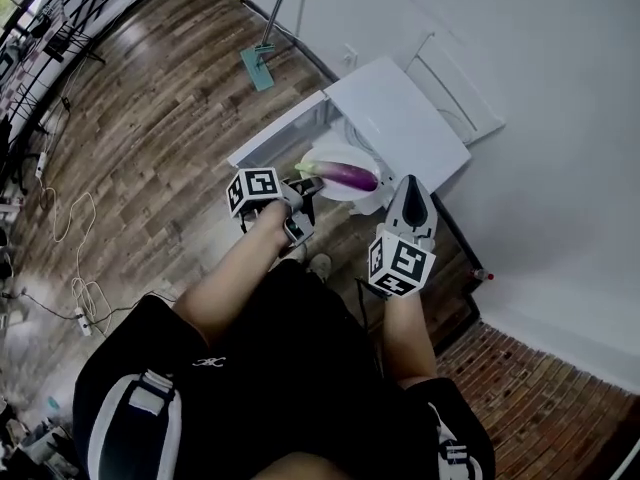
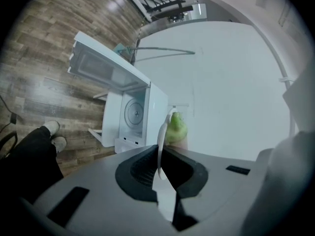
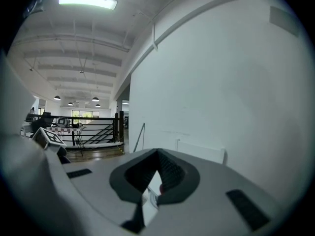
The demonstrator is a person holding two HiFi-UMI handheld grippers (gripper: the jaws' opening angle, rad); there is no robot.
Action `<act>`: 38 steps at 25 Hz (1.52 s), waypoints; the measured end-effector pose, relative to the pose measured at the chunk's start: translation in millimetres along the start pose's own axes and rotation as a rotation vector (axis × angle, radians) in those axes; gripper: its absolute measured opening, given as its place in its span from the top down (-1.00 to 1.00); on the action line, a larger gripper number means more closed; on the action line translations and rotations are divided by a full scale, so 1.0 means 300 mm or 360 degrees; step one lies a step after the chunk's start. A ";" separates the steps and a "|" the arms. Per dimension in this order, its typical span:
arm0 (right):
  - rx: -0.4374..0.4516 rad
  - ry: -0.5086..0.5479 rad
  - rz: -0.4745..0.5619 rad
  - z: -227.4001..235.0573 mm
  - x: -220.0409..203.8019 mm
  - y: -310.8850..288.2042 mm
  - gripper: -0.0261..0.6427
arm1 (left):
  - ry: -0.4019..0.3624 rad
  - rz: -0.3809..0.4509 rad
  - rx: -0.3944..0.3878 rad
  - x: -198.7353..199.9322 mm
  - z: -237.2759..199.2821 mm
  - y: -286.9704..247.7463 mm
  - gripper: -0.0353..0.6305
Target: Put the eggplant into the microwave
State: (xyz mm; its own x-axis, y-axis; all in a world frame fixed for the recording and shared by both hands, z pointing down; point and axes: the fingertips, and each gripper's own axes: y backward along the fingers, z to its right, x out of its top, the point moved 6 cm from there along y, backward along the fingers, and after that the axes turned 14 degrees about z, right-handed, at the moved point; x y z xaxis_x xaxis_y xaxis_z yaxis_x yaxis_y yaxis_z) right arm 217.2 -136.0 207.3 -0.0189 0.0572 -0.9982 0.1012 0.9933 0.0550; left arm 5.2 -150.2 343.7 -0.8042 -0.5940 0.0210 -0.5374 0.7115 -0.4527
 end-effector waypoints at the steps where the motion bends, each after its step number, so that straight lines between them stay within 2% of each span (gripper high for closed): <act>1: 0.0006 0.0010 -0.0020 0.004 -0.030 -0.025 0.91 | -0.0003 0.0004 0.0001 0.004 -0.011 -0.035 0.84; 6: 0.0049 -0.0008 -0.0112 -0.058 -0.167 -0.071 0.91 | 0.0086 0.0018 0.0022 0.035 -0.133 -0.125 0.84; 13: 0.0100 -0.0046 -0.0179 -0.111 -0.382 -0.145 0.91 | 0.0104 0.0081 0.0021 0.091 -0.300 -0.300 0.84; 17: 0.0089 -0.0073 -0.0209 -0.120 -0.502 -0.166 0.91 | 0.0142 0.0110 0.0076 0.128 -0.418 -0.392 0.84; 22: 0.0125 -0.0063 -0.0168 -0.128 -0.657 -0.201 0.91 | 0.0076 0.0066 0.0098 0.179 -0.546 -0.556 0.84; 28: 0.0199 -0.0103 -0.0085 -0.118 -0.895 -0.230 0.91 | 0.0050 0.0015 0.0014 0.207 -0.662 -0.771 0.84; 31: 0.0231 -0.0120 -0.0037 -0.109 -1.028 -0.240 0.91 | -0.0016 -0.0007 -0.0037 0.222 -0.701 -0.874 0.84; 38: 0.0296 -0.0142 0.0041 -0.086 -1.263 -0.231 0.91 | -0.0072 0.0069 -0.0234 0.242 -0.751 -1.063 0.84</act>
State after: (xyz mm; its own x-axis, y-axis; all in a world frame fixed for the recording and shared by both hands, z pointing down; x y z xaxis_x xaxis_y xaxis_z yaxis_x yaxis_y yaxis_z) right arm 191.6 -224.0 582.4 0.0736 0.0651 -0.9952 0.2823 0.9557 0.0834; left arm 60.9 -335.7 690.5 -0.8170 -0.5755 -0.0376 -0.5365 0.7823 -0.3166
